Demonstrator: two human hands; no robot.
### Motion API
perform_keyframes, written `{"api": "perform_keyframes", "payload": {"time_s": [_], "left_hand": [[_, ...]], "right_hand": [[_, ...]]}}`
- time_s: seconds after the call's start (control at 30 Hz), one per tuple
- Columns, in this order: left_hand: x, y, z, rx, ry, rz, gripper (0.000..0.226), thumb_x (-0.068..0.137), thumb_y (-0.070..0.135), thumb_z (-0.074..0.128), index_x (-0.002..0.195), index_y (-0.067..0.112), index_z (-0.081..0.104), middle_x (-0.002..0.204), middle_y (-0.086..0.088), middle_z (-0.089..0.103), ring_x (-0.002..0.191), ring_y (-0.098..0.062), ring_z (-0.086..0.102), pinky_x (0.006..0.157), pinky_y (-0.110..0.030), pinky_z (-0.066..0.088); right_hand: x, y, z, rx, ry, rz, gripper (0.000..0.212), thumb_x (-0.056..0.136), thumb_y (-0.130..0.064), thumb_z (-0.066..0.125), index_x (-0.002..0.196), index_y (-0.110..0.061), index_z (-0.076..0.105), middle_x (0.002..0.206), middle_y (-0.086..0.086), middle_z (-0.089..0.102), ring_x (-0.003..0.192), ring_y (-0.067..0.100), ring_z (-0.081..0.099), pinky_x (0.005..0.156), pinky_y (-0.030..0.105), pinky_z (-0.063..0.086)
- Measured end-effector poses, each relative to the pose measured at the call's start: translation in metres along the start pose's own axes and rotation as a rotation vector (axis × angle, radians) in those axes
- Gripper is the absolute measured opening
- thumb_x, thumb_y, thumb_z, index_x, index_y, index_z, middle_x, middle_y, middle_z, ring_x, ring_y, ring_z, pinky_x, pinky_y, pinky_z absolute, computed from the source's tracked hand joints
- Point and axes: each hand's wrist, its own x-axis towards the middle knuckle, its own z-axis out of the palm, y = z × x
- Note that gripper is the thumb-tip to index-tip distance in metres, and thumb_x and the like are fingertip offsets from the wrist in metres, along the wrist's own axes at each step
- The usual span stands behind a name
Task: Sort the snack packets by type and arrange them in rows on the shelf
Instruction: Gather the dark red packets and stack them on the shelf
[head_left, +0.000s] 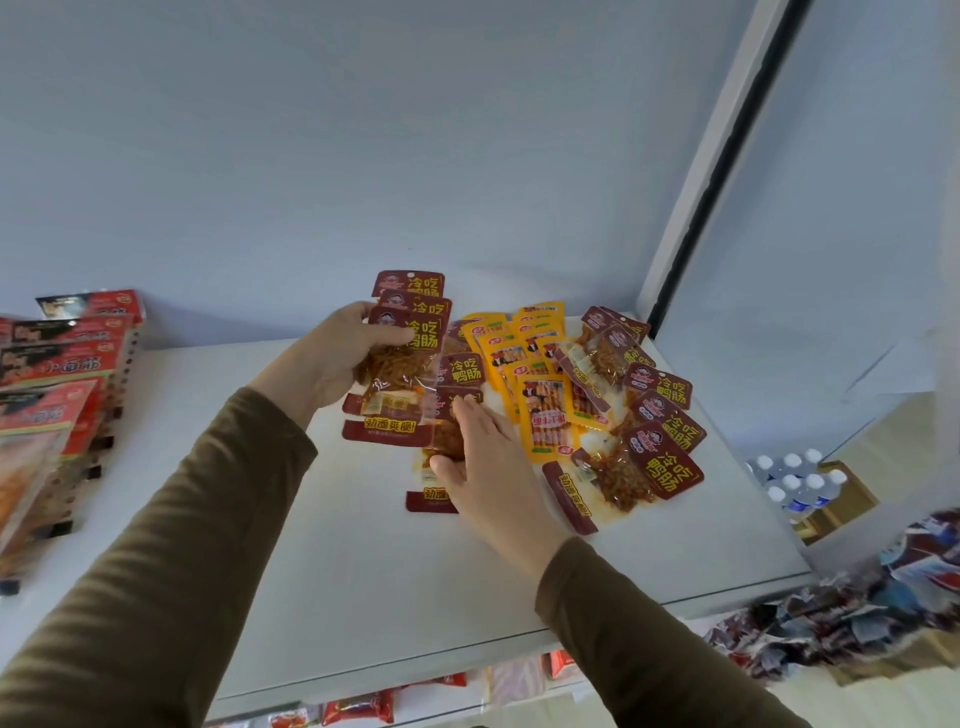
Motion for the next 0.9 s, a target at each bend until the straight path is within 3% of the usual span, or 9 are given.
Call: {"api": "perform_keyframes", "payload": {"time_s": [0.13, 0.23, 0.3, 0.37, 0.47, 0.53, 0.67, 0.8, 0.9], "left_hand": [[-0.008, -0.005, 0.019, 0.079, -0.121, -0.049, 0.046, 0.094, 0.008, 0.070, 0.136, 0.004, 0.052, 0.125, -0.018, 0.070, 0.116, -0.036, 0.068, 0.108, -0.056, 0.048], [-0.025, -0.026, 0.033, 0.038, -0.050, -0.026, 0.055, 0.091, 0.009, 0.074, 0.138, 0.011, 0.047, 0.119, -0.012, 0.072, 0.106, -0.031, 0.072, 0.093, -0.052, 0.057], [-0.041, -0.043, 0.041, -0.008, -0.011, 0.008, 0.055, 0.090, 0.011, 0.076, 0.136, 0.015, 0.046, 0.115, -0.009, 0.073, 0.098, -0.027, 0.073, 0.072, -0.038, 0.058], [-0.052, -0.056, 0.052, -0.021, -0.077, 0.042, 0.042, 0.092, 0.014, 0.073, 0.130, 0.017, 0.055, 0.114, -0.009, 0.075, 0.100, -0.031, 0.074, 0.077, -0.038, 0.056], [-0.057, -0.062, 0.060, -0.036, -0.182, 0.061, 0.019, 0.100, 0.027, 0.065, 0.116, 0.017, 0.067, 0.109, -0.003, 0.078, 0.103, -0.023, 0.074, 0.084, -0.032, 0.059], [-0.047, -0.060, 0.051, 0.143, -0.046, 0.096, 0.031, 0.100, 0.046, 0.060, 0.106, 0.017, 0.068, 0.102, 0.001, 0.078, 0.097, -0.019, 0.073, 0.080, -0.031, 0.057], [0.001, -0.052, 0.015, 0.512, 0.327, 0.188, 0.040, 0.095, 0.050, 0.064, 0.116, 0.015, 0.061, 0.114, -0.002, 0.066, 0.099, -0.021, 0.062, 0.079, -0.037, 0.051], [0.043, -0.037, 0.012, 0.699, 0.287, 0.153, 0.069, 0.089, 0.054, 0.070, 0.136, 0.008, 0.051, 0.127, -0.006, 0.057, 0.095, -0.017, 0.066, 0.080, -0.033, 0.052], [0.059, -0.027, 0.032, 0.805, 0.233, 0.132, 0.076, 0.086, 0.055, 0.073, 0.136, 0.002, 0.050, 0.131, -0.014, 0.057, 0.109, -0.031, 0.064, 0.091, -0.045, 0.056]], "right_hand": [[-0.008, 0.003, -0.016, 0.566, 0.126, 0.053, 0.056, 0.108, -0.019, 0.041, 0.160, -0.022, 0.020, 0.159, -0.013, 0.031, 0.141, -0.013, 0.030, 0.115, 0.014, 0.033], [-0.013, 0.006, -0.029, 0.780, 0.166, 0.078, 0.064, 0.102, -0.042, 0.044, 0.160, -0.026, 0.020, 0.157, -0.014, 0.035, 0.131, -0.021, 0.036, 0.103, 0.003, 0.034], [-0.014, 0.005, -0.032, 0.922, 0.094, 0.101, 0.080, 0.093, -0.049, 0.058, 0.160, -0.032, 0.017, 0.150, -0.020, 0.039, 0.122, -0.021, 0.046, 0.092, 0.003, 0.043], [-0.014, 0.005, -0.032, 0.967, 0.045, 0.102, 0.087, 0.091, -0.037, 0.071, 0.159, -0.036, 0.016, 0.145, -0.027, 0.042, 0.125, -0.014, 0.049, 0.091, 0.010, 0.049], [-0.019, 0.009, -0.030, 0.884, 0.101, 0.129, 0.081, 0.096, -0.016, 0.068, 0.159, -0.033, 0.020, 0.158, -0.010, 0.037, 0.145, 0.005, 0.036, 0.114, 0.038, 0.043], [-0.024, 0.013, -0.027, 0.845, 0.119, 0.184, 0.080, 0.096, -0.013, 0.066, 0.159, -0.033, 0.021, 0.160, -0.008, 0.034, 0.147, 0.010, 0.034, 0.117, 0.045, 0.038], [-0.032, 0.011, -0.018, 0.685, 0.034, 0.194, 0.081, 0.097, -0.021, 0.066, 0.159, -0.036, 0.016, 0.159, -0.013, 0.034, 0.142, 0.002, 0.034, 0.118, 0.035, 0.038], [-0.029, -0.004, -0.008, 0.319, 0.068, 0.118, 0.080, 0.101, -0.032, 0.059, 0.160, -0.032, 0.005, 0.164, -0.013, 0.018, 0.141, -0.005, 0.020, 0.096, -0.008, 0.015], [-0.032, -0.010, -0.002, 0.009, 0.158, 0.084, 0.071, 0.102, -0.038, 0.052, 0.160, -0.028, 0.012, 0.167, -0.004, 0.012, 0.152, 0.017, 0.012, 0.119, 0.023, 0.013]]}}
